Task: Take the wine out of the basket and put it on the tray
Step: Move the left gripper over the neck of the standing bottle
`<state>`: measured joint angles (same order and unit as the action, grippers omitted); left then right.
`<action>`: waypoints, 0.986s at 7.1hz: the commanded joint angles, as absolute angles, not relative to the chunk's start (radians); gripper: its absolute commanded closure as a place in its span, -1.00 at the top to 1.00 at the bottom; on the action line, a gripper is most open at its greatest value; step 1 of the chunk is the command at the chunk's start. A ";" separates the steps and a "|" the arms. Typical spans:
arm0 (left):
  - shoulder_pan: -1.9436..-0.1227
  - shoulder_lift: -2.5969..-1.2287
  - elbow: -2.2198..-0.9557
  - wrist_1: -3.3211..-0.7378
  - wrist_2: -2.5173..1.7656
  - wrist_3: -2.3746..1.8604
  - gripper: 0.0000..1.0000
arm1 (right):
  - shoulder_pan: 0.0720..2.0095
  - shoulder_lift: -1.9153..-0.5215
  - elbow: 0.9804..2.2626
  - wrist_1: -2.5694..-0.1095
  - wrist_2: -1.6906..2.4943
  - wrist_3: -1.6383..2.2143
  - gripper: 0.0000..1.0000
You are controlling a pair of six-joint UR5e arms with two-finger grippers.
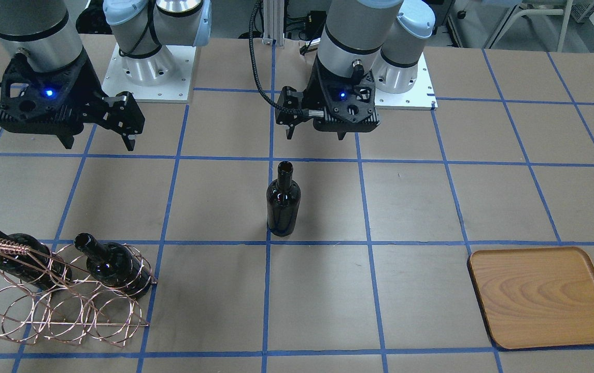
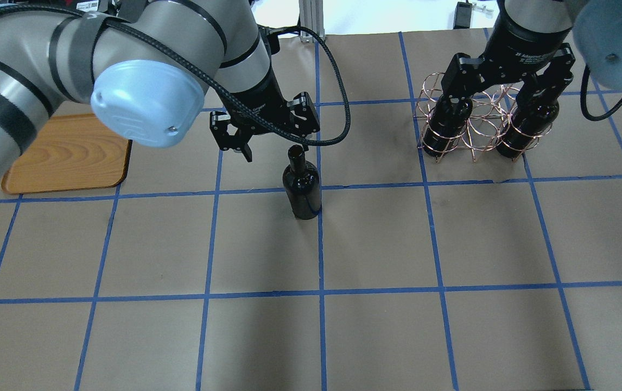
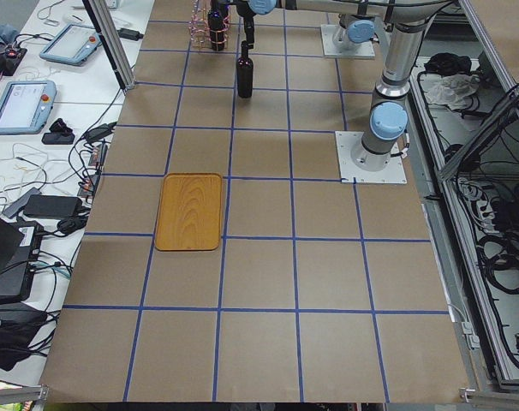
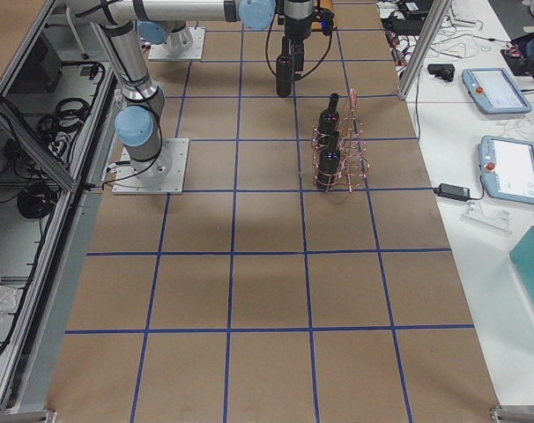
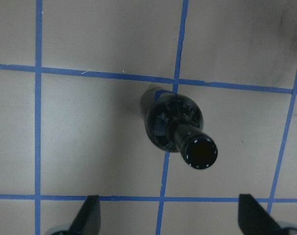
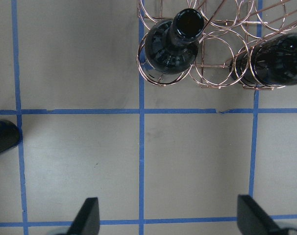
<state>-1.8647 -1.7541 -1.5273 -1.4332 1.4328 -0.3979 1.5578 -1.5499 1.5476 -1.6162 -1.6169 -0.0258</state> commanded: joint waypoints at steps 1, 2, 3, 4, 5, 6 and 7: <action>-1.893 -1.802 -1.528 -1.342 1.410 -0.455 1.00 | 1.557 -1.552 1.549 -1.617 -1.618 -0.026 1.00; -1.901 -1.822 -1.540 -1.341 1.410 -0.471 1.00 | 1.557 -1.554 1.548 -1.612 -1.623 -0.028 1.00; -1.920 -1.833 -1.549 -1.341 1.420 -0.469 1.00 | 1.557 -1.555 1.549 -1.609 -1.623 -0.028 1.00; -1.922 -1.833 -1.545 -1.341 1.430 -0.469 1.00 | 1.557 -1.557 1.551 -1.611 -1.618 -0.028 1.00; -1.922 -1.832 -1.542 -1.344 1.451 -0.471 1.00 | 1.557 -1.559 1.551 -1.609 -1.611 -0.028 1.00; -1.922 -1.829 -1.543 -1.354 1.488 -0.471 1.00 | 1.557 -1.566 1.554 -1.602 -1.606 -0.028 1.00; -1.921 -1.829 -1.542 -1.353 1.489 -0.471 0.98 | 1.557 -1.569 1.557 -1.597 -1.606 -0.028 1.00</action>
